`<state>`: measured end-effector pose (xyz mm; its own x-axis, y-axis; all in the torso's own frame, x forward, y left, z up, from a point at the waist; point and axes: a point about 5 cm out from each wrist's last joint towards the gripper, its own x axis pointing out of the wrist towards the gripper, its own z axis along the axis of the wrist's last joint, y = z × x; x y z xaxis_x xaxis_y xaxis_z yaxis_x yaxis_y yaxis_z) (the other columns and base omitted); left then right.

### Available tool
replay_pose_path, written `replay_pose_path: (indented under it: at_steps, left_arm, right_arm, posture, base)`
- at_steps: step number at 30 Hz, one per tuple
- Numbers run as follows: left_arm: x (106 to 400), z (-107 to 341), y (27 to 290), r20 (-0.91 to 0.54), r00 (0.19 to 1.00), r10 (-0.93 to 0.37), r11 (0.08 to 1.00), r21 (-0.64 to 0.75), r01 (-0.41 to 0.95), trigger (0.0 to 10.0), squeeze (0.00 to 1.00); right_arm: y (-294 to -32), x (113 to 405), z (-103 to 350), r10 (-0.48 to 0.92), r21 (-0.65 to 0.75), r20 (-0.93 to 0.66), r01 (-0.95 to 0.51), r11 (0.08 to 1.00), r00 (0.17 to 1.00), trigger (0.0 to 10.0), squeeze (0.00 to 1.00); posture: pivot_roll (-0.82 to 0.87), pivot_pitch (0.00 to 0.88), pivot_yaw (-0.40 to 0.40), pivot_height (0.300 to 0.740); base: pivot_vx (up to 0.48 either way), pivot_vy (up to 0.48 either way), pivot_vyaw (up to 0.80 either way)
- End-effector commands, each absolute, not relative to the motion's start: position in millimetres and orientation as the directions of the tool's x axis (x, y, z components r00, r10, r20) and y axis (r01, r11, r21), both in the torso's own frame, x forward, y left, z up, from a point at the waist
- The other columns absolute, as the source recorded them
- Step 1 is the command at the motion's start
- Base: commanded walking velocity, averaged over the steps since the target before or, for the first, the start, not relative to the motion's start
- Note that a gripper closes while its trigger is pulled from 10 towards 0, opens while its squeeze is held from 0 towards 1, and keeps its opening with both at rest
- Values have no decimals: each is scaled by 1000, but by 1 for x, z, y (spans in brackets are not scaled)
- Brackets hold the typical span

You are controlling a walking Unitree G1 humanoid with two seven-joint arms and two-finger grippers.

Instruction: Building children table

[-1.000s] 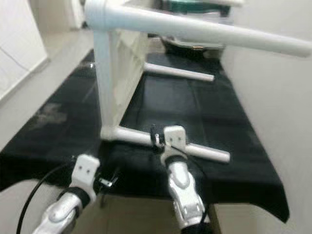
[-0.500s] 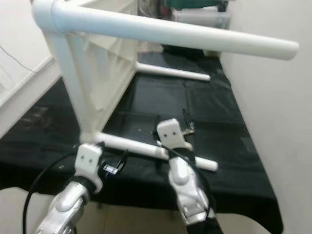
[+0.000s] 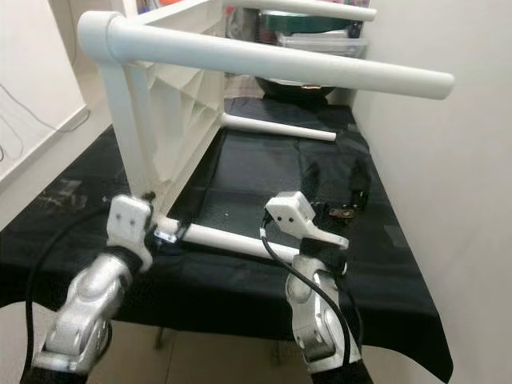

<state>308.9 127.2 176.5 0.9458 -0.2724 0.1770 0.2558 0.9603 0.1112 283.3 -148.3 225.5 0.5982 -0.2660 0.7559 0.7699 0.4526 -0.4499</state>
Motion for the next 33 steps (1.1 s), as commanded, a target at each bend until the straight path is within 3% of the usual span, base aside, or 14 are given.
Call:
replay_pose_path:
  at_steps: [1, 9, 15, 33]
  left_arm:
    - [312, 171, 131, 159, 950, -269, 961, 105, 255, 10000, 0]
    - [339, 182, 135, 180, 955, -236, 970, 108, 219, 10000, 0]
    - [348, 180, 128, 173, 953, -248, 967, 94, 235, 10000, 0]
    - [360, 173, 118, 145, 944, -295, 954, 90, 285, 10000, 0]
  right_arm:
    - [-146, 281, 235, -262, -416, 794, 804, 425, 549, 10000, 0]
    - [-130, 283, 274, -179, -271, 924, 908, 320, 339, 10000, 0]
    - [-129, 287, 293, -114, -215, 963, 951, 222, 245, 10000, 0]
    - [-121, 300, 311, -26, -162, 985, 972, 172, 169, 10000, 0]
  posture:
    - [57, 78, -10, 740]
    - [55, 91, -5, 740]
    - [52, 105, -6, 740]
    - [50, 108, -5, 740]
  base:
    - [0, 0, 0]
    - [0, 0, 0]
    - [0, 0, 0]
    - [0, 0, 0]
